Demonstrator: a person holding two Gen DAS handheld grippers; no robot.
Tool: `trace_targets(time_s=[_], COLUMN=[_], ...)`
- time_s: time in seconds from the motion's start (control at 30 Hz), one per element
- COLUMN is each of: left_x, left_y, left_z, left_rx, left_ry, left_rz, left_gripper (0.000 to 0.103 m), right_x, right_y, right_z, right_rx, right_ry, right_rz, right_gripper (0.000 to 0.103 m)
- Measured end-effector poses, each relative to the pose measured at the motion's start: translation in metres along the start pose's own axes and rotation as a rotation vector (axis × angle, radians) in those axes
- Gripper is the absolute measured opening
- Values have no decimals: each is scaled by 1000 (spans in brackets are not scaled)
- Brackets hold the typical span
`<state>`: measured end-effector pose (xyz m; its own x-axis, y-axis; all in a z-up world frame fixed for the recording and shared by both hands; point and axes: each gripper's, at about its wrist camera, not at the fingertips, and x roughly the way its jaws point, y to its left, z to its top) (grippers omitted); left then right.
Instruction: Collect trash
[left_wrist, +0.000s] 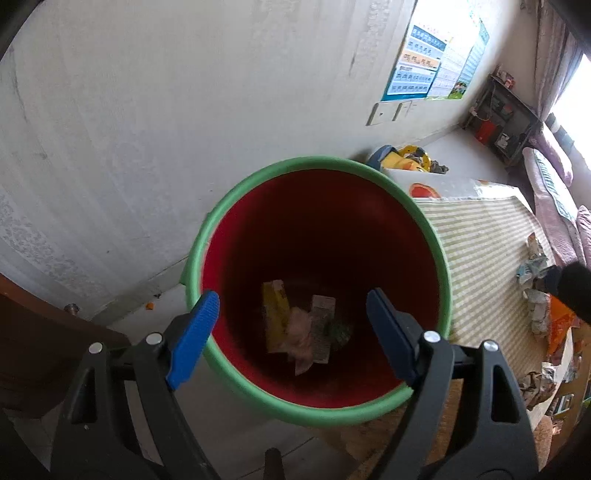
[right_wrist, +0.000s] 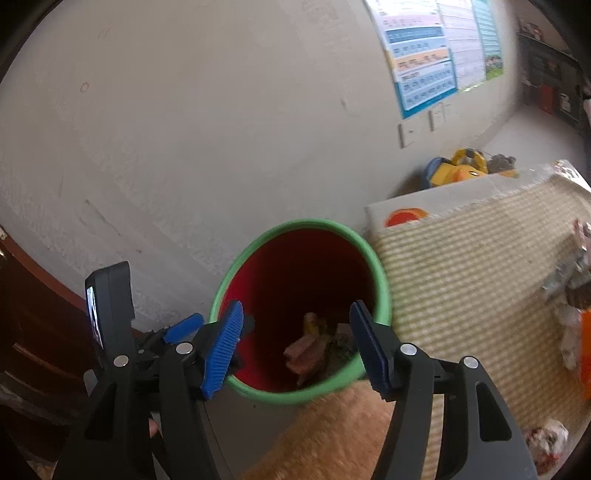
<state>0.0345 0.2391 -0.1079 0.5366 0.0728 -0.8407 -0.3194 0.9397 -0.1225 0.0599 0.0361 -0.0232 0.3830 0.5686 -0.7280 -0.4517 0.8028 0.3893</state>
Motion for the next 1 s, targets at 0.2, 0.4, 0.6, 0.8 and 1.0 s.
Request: trace_targets(time_s=[0.2,0.4,0.6,0.8,1.0], left_x=[-9,-19,-30,-42,-47], left_y=[-33,-82,-139,-202,-265], left_z=[-3,-13,-28,-46,-53], left_rx=[61,149,266,404,517], left_ry=[-7,-2,15,11,6], left_rz=[-56,-126,-195,-258,-319], left_gripper=[80,80,80,80,80], right_x=[-57,-98,-85,-79,-127], right_y=[-66,-139,-180,-186,-207], right_z=[-35,-96,-135,-140,-150], right_rx=[108,267,432,409,419], right_ry=[-48,-26,38,34,-48], right_rz=[-186,-384,-302,-262,-352], right_gripper=[69,75,76,53,47])
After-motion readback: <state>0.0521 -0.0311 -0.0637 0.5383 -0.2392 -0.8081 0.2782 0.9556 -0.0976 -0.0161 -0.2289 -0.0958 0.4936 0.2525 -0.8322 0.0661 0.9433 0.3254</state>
